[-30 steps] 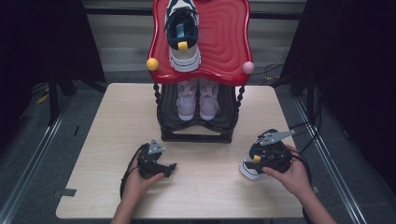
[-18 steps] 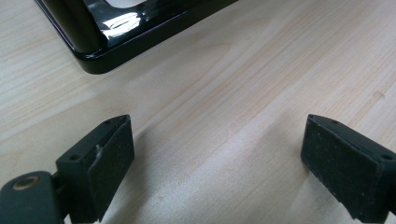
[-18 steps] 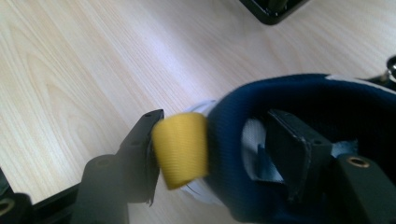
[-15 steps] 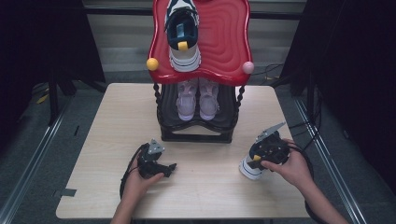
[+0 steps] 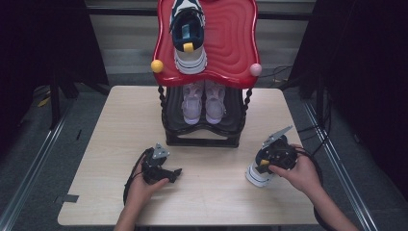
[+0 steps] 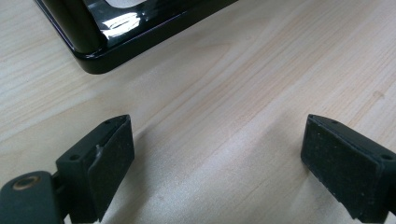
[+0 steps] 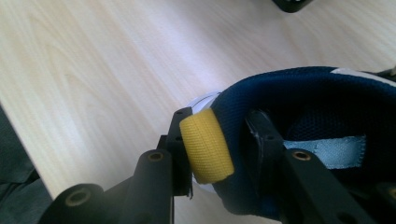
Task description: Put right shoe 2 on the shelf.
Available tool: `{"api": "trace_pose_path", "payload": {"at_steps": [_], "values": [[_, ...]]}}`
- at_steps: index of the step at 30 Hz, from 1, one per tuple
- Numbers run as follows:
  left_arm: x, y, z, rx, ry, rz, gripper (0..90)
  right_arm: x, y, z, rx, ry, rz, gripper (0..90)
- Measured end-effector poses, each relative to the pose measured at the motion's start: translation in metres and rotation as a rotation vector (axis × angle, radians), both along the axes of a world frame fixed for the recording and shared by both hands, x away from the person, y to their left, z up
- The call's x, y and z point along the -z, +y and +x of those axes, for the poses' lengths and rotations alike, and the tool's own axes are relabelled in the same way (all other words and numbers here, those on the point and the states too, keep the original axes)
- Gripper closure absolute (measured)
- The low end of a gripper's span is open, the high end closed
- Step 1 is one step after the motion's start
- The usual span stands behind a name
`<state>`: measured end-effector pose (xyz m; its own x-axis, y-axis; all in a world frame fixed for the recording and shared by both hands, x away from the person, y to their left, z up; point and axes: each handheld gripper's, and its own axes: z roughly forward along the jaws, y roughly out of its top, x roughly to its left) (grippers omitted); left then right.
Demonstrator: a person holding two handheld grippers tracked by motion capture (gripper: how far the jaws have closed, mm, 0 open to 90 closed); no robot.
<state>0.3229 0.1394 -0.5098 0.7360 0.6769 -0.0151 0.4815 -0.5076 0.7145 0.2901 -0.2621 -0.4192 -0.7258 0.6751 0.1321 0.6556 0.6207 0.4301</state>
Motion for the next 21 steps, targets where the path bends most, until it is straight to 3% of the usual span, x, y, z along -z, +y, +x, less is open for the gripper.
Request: {"api": "trace_pose_path", "payload": {"at_steps": [3, 8, 10, 14, 15, 21], "values": [[0.0, 0.0, 0.0, -0.002, -0.001, 0.0, 9.2, -0.001, 0.004, -0.002, -0.012, 0.015, 0.011, 66.5], [0.0, 0.0, 0.0, 0.0, 0.0, 0.0, 9.2, -0.002, 0.01, 0.001, -0.024, 0.054, -0.019, 59.3], [0.0, 0.0, 0.0, 0.0, 0.0, 0.0, 9.2, -0.003, 0.013, 0.003, -0.025, 0.07, -0.06, 57.8], [0.0, 0.0, 0.0, 0.002, 0.0, 0.0, 9.2, -0.002, 0.015, 0.007, -0.027, 0.112, -0.091, 56.6], [0.0, 0.0, 0.0, 0.002, 0.0, 0.0, 9.2, -0.001, 0.017, 0.009, -0.025, 0.139, -0.116, 56.0], [0.0, 0.0, 0.0, 0.004, 0.0, 0.0, 9.2, 0.002, 0.021, 0.017, -0.032, 0.188, -0.158, 54.6]]}}
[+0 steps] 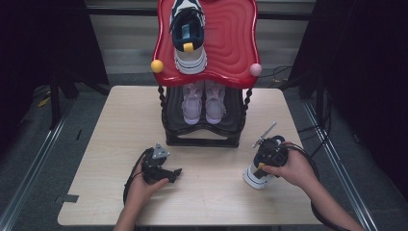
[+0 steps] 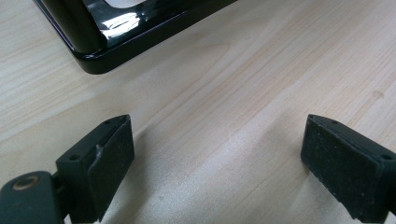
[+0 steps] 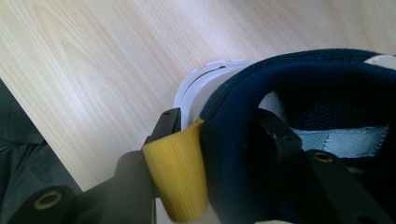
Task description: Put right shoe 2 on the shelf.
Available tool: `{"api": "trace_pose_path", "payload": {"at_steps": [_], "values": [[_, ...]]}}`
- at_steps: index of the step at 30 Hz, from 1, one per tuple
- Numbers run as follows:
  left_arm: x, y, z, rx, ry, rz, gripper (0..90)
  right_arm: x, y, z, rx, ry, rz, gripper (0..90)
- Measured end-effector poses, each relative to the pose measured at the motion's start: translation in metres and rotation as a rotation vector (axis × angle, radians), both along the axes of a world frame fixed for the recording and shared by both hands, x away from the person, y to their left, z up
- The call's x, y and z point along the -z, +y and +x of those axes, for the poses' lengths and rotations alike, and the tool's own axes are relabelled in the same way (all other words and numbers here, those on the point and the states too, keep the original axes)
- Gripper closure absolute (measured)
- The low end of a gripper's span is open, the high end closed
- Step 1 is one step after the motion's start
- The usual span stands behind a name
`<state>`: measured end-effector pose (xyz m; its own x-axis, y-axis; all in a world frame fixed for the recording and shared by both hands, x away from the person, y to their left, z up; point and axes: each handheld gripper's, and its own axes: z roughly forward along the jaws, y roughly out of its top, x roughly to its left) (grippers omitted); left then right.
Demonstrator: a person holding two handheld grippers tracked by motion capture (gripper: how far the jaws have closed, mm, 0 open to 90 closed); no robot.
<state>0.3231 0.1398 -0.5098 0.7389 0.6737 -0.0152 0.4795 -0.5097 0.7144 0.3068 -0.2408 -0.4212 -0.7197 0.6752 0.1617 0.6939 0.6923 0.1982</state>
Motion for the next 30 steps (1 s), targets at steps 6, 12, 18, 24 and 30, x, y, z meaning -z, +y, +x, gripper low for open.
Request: {"api": "trace_pose_path", "payload": {"at_steps": [6, 12, 18, 24, 30], "values": [[0.0, 0.0, 0.0, 0.003, 0.0, 0.004, 9.2, 0.001, 0.007, 0.008, 0.006, 0.056, -0.035, 51.8], [0.0, 0.001, 0.0, 0.007, 0.0, 0.006, 9.2, 0.004, 0.013, 0.013, -0.013, 0.088, -0.063, 57.9], [0.0, 0.001, 0.0, 0.007, 0.0, 0.005, 9.2, 0.007, 0.013, 0.013, -0.024, 0.106, -0.071, 65.2], [0.0, 0.001, 0.0, 0.009, 0.0, 0.005, 9.2, 0.006, 0.011, 0.014, -0.031, 0.109, -0.06, 70.9], [0.0, 0.001, 0.0, 0.01, 0.0, 0.005, 9.2, 0.005, 0.015, 0.013, -0.012, 0.135, -0.038, 72.1]]}}
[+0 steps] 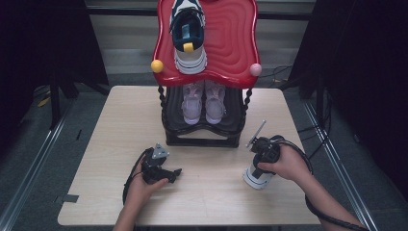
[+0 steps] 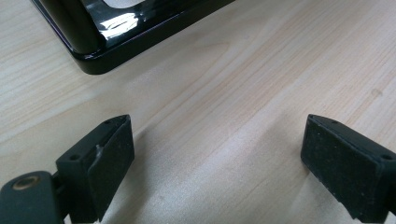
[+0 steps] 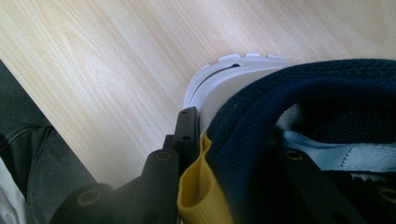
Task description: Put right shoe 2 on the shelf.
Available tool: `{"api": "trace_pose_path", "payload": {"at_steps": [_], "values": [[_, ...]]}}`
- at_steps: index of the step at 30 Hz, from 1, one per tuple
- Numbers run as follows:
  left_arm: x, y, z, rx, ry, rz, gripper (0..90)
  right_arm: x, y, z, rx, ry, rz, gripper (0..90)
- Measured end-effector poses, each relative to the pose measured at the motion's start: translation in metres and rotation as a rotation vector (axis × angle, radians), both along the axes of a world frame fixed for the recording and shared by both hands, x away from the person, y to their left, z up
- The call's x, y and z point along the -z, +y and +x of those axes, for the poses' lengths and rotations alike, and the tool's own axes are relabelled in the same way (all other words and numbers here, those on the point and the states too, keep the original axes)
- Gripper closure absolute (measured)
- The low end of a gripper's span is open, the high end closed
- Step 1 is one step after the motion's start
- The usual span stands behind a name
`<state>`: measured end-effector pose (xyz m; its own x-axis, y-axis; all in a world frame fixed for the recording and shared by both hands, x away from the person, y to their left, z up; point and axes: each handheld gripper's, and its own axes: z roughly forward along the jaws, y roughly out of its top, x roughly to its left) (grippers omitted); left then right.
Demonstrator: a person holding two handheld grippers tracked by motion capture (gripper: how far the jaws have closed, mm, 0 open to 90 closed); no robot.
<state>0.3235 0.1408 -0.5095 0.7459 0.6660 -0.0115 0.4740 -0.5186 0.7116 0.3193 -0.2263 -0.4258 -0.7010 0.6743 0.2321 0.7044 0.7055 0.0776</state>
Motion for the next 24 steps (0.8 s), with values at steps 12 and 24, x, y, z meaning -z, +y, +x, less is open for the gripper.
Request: {"api": "trace_pose_path", "payload": {"at_steps": [12, 24], "values": [[0.0, 0.0, 0.0, -0.001, 0.001, 0.0, 9.2, -0.001, -0.001, 0.001, -0.059, -0.016, -0.03, 73.4], [0.0, 0.0, 0.0, 0.0, 0.0, 0.0, 9.2, -0.022, 0.002, -0.002, -0.141, -0.024, -0.029, 73.7]]}}
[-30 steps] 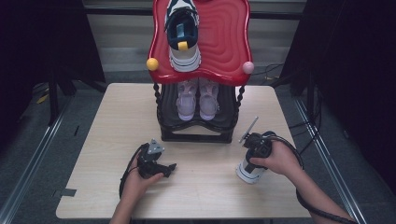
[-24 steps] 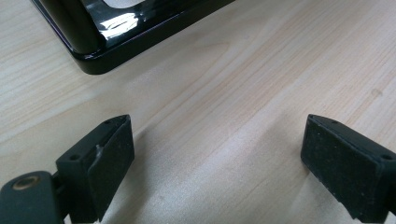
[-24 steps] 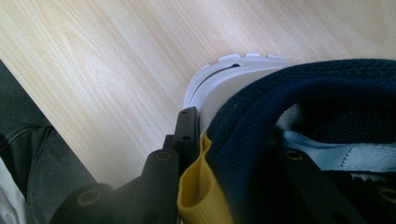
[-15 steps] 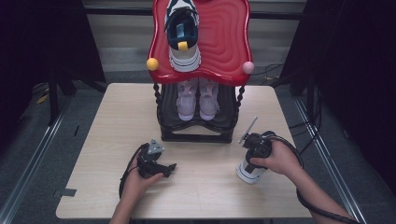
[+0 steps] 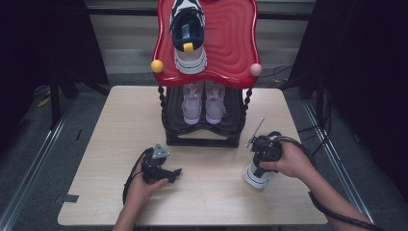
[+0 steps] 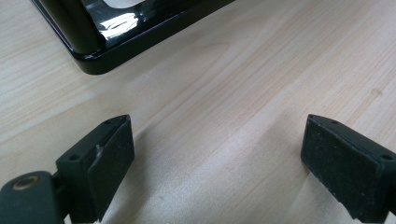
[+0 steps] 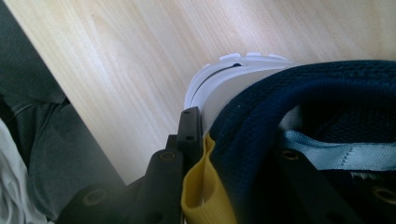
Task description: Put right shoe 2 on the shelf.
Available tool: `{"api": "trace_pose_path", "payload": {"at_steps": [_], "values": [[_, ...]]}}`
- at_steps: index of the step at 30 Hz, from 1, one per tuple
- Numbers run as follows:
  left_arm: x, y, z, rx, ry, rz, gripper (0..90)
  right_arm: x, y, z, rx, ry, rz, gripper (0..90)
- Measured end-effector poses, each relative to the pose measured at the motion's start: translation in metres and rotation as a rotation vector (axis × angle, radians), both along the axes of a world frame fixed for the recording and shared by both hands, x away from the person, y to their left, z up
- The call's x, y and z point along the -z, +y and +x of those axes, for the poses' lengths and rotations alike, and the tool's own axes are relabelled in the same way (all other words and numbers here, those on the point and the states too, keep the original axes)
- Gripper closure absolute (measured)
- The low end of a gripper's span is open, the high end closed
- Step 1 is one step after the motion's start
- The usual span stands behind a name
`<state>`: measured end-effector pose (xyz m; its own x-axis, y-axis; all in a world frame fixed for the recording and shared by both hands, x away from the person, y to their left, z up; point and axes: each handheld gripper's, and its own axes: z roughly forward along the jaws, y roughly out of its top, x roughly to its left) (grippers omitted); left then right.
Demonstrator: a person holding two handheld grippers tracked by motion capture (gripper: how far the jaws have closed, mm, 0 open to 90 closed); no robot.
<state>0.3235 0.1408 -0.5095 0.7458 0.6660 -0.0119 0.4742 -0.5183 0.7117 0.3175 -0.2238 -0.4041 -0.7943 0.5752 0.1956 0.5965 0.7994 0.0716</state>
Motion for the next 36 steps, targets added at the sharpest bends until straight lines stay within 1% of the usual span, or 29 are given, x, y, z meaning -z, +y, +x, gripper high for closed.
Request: {"api": "trace_pose_path", "payload": {"at_steps": [1, 3, 5, 6, 7, 8, 9, 10, 11, 12, 13, 14, 15, 17, 18, 19, 20, 24, 26, 27, 28, 29, 30, 31, 32, 35, 36], "values": [[0.0, 0.0, 0.0, 0.0, 0.0, 0.0, 9.2, -0.003, 0.001, -0.001, 0.001, 0.007, 0.003, 73.7], [0.0, 0.0, 0.0, 0.001, 0.0, 0.001, 9.2, -0.006, 0.001, -0.002, -0.002, 0.001, 0.002, 73.8], [0.0, 0.0, 0.0, 0.001, -0.001, 0.001, 9.2, -0.013, 0.002, -0.002, -0.026, 0.004, 0.001, 73.9], [0.0, 0.0, 0.0, 0.0, 0.0, -0.001, 9.2, -0.016, 0.001, -0.002, -0.045, -0.005, 0.002, 73.9], [0.0, -0.001, 0.0, -0.009, 0.003, -0.012, 9.2, -0.019, 0.002, -0.002, -0.052, -0.003, 0.003, 74.0], [0.0, -0.001, -0.001, -0.009, 0.003, -0.013, 9.2, -0.023, 0.003, -0.003, -0.054, 0.005, 0.011, 73.9], [0.0, -0.001, -0.001, -0.01, 0.004, -0.013, 9.2, -0.027, 0.002, -0.002, -0.073, -0.008, 0.005, 74.0], [0.0, -0.001, 0.0, -0.007, 0.001, -0.01, 9.2, -0.034, 0.003, -0.003, -0.088, -0.006, 0.009, 74.0], [0.0, -0.001, 0.0, -0.008, 0.0, -0.009, 9.2, -0.037, 0.003, -0.003, -0.101, -0.01, 0.011, 74.1], [0.0, -0.001, 0.0, -0.007, 0.0, -0.009, 9.2, -0.04, 0.004, -0.004, -0.105, 0.0, 0.012, 74.1], [0.0, -0.001, 0.0, -0.007, 0.0, -0.009, 9.2, -0.043, 0.003, -0.003, -0.123, -0.001, 0.009, 74.1], [0.0, -0.001, 0.0, -0.007, 0.0, -0.009, 9.2, -0.043, 0.003, -0.003, -0.123, -0.001, 0.009, 74.1], [0.0, -0.001, 0.0, -0.007, 0.0, -0.009, 9.2, -0.049, 0.004, -0.003, -0.13, 0.009, 0.01, 74.1], [0.0, -0.001, 0.0, -0.007, 0.0, -0.009, 9.2, -0.051, 0.004, -0.003, -0.138, 0.014, 0.008, 74.1], [0.0, -0.001, 0.0, -0.007, 0.0, -0.009, 9.2, -0.054, 0.004, -0.003, -0.141, 0.015, 0.004, 74.2], [0.0, -0.001, 0.0, -0.007, 0.001, -0.009, 9.2, -0.06, 0.004, -0.003, -0.158, 0.016, -0.004, 74.2], [0.0, -0.001, 0.0, -0.007, 0.001, -0.009, 9.2, -0.06, 0.004, -0.003, -0.158, 0.016, -0.004, 74.2], [0.0, 0.0, 0.0, -0.006, 0.003, -0.007, 9.2, -0.074, 0.003, -0.002, -0.182, 0.013, -0.012, 74.3], [0.0, 0.0, 0.0, -0.006, 0.003, -0.006, 9.2, -0.082, 0.003, -0.001, -0.203, 0.004, -0.008, 74.4], [0.0, 0.0, 0.0, -0.007, 0.003, -0.007, 9.2, -0.091, 0.002, 0.0, -0.199, 0.002, -0.012, 74.5], [0.0, 0.0, 0.0, -0.006, 0.003, -0.007, 9.2, -0.091, 0.002, 0.0, -0.199, 0.002, -0.012, 74.5], [0.0, 0.0, 0.0, -0.006, 0.003, -0.007, 9.2, -0.095, 0.002, 0.001, -0.207, -0.001, -0.004, 74.5], [0.0, 0.0, 0.0, -0.006, 0.003, -0.008, 9.2, -0.105, 0.001, 0.002, -0.204, -0.005, 0.002, 74.5], [0.0, 0.0, 0.0, -0.006, 0.003, -0.007, 9.2, -0.11, 0.001, 0.003, -0.208, -0.008, 0.008, 74.5], [0.0, 0.0, 0.0, -0.006, 0.003, -0.007, 9.2, -0.11, 0.001, 0.003, -0.208, -0.008, 0.008, 74.5], [0.0, 0.0, 0.0, -0.006, 0.003, -0.006, 9.2, -0.126, 0.0, 0.005, -0.21, -0.02, 0.009, 74.6], [0.0, 0.0, 0.0, -0.005, 0.003, -0.007, 9.2, -0.131, 0.0, 0.006, -0.219, -0.029, 0.007, 74.6]]}}
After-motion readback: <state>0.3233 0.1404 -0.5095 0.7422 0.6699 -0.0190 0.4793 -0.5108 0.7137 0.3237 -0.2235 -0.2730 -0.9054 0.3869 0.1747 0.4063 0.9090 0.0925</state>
